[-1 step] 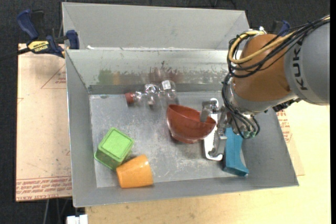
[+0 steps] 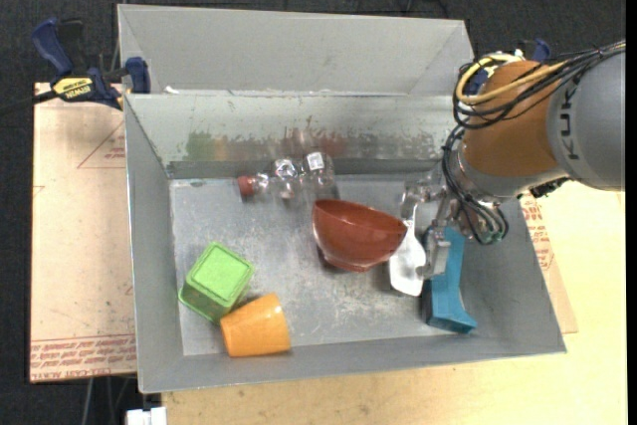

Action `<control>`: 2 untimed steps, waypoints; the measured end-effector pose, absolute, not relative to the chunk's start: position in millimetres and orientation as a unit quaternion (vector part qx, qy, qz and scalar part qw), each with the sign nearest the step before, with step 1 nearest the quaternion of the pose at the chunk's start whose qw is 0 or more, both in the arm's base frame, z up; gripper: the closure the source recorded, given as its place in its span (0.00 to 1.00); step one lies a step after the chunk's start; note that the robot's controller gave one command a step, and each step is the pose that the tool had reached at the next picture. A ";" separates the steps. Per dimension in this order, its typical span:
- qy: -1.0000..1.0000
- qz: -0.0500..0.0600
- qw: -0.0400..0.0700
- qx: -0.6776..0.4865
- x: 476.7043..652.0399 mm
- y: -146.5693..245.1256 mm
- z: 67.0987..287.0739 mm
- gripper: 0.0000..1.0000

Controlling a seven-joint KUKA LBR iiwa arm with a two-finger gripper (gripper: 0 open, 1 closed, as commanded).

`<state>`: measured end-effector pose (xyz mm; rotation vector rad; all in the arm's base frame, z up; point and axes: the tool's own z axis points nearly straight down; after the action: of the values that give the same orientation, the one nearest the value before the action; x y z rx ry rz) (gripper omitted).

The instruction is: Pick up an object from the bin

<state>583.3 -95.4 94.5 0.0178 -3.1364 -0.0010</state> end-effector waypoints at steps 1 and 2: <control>-0.998 -0.001 0.000 0.065 611.7 -56.6 69.5 0.00; -0.998 -0.001 0.000 0.064 611.7 -57.6 70.6 1.00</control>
Offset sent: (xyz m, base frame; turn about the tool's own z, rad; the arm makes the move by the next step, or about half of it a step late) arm 0.0272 0.0370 -0.0245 -0.1190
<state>611.7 -57.6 70.6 0.2019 -3.1344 -0.0026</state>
